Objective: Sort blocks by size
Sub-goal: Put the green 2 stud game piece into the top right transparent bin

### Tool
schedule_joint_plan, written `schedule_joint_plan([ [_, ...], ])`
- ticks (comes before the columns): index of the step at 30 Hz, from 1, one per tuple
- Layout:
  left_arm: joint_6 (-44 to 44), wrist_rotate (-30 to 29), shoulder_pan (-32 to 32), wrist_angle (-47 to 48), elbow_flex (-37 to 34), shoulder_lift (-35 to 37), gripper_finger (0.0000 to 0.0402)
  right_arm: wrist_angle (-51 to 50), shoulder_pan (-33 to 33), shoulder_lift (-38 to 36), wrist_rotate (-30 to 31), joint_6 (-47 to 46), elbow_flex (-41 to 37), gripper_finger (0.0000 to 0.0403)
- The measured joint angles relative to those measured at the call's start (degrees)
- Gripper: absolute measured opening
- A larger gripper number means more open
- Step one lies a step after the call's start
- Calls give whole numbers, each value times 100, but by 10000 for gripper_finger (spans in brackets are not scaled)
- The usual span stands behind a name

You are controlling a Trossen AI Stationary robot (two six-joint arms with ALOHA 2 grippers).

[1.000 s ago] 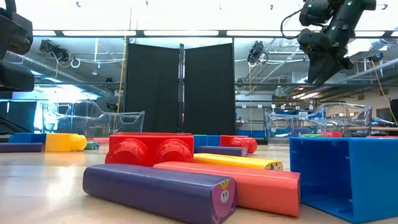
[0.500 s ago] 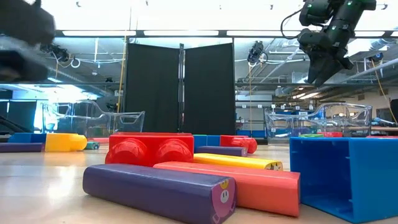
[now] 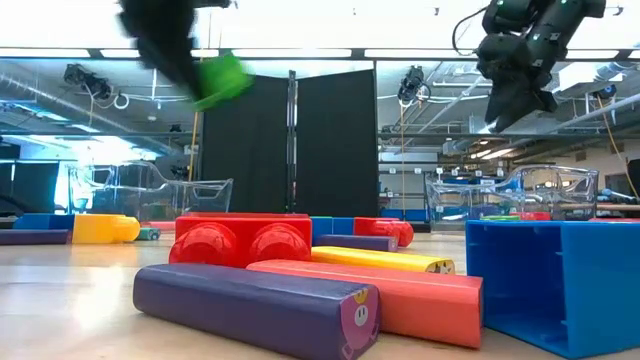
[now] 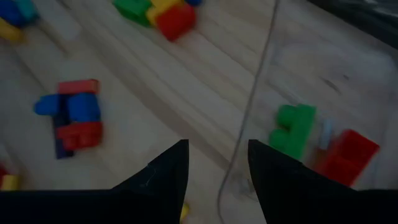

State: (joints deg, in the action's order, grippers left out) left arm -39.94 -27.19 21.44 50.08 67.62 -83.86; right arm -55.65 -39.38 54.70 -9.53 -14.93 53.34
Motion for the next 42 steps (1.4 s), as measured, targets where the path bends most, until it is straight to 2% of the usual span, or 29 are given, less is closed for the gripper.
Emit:
schedule_joint_plan([
  [4,1262,-136,-866,-730,362,27,165,245,20,-206,-139,-5,0,174],
  [7,2355,-137,-1495,-1665,499,-55,165,620,120,-342,-196,-11,0,174],
  [10,3011,127,-2116,-2689,518,-73,165,1111,270,-424,-387,-168,0,174],
  [12,3095,471,-2527,-3306,524,-73,165,1478,400,-439,-533,-351,0,174],
  [17,3251,1807,-3423,-4517,524,-158,165,2660,763,-449,-711,-868,0,176],
  [20,3256,2597,-3798,-5152,524,-375,165,3562,953,-405,-715,-1034,2,176],
  [25,3226,3543,-4150,-6048,524,-799,165,4870,1054,-139,-695,-1294,4,180],
  [30,3235,3990,-4313,-6405,670,-1075,165,5218,1047,353,-657,-1404,4,212],
  [36,3203,4544,-4472,-6400,1193,-1403,165,5956,1021,1008,-573,-1442,2,286],
  [42,2951,4954,-4528,-6362,1391,-1617,165,6550,996,1274,-648,-1265,2,344],
])
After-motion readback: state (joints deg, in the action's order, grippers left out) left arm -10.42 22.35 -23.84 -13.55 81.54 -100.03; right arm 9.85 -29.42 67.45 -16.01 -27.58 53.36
